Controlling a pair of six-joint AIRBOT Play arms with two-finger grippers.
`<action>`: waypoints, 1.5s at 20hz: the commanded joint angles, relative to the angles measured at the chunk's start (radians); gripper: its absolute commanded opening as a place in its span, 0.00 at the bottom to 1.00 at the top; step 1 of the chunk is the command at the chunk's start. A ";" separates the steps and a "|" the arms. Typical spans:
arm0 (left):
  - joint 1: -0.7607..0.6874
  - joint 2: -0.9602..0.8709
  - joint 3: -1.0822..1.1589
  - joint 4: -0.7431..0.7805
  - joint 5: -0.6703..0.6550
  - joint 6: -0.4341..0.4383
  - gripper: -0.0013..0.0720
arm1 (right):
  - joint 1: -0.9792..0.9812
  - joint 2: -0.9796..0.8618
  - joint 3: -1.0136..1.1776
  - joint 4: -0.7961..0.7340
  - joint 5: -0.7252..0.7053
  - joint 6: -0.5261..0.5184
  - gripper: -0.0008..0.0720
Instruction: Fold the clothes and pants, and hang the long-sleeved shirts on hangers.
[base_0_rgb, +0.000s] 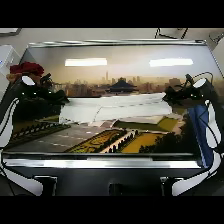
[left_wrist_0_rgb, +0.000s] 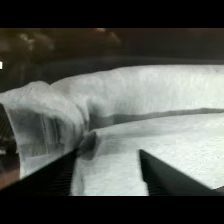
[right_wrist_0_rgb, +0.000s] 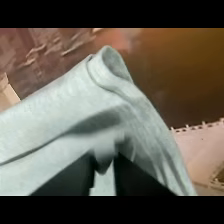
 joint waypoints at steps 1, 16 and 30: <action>0.016 -0.017 0.045 -0.019 -0.027 0.032 0.76 | -0.018 0.009 0.030 -0.006 0.101 0.045 0.66; -0.035 0.123 0.233 -0.091 -0.196 0.029 0.72 | 0.000 -0.085 0.056 0.127 0.194 -0.080 0.06; -0.600 -0.202 0.178 -0.340 0.111 -0.081 0.05 | 0.236 0.557 0.056 0.237 0.365 -0.016 0.05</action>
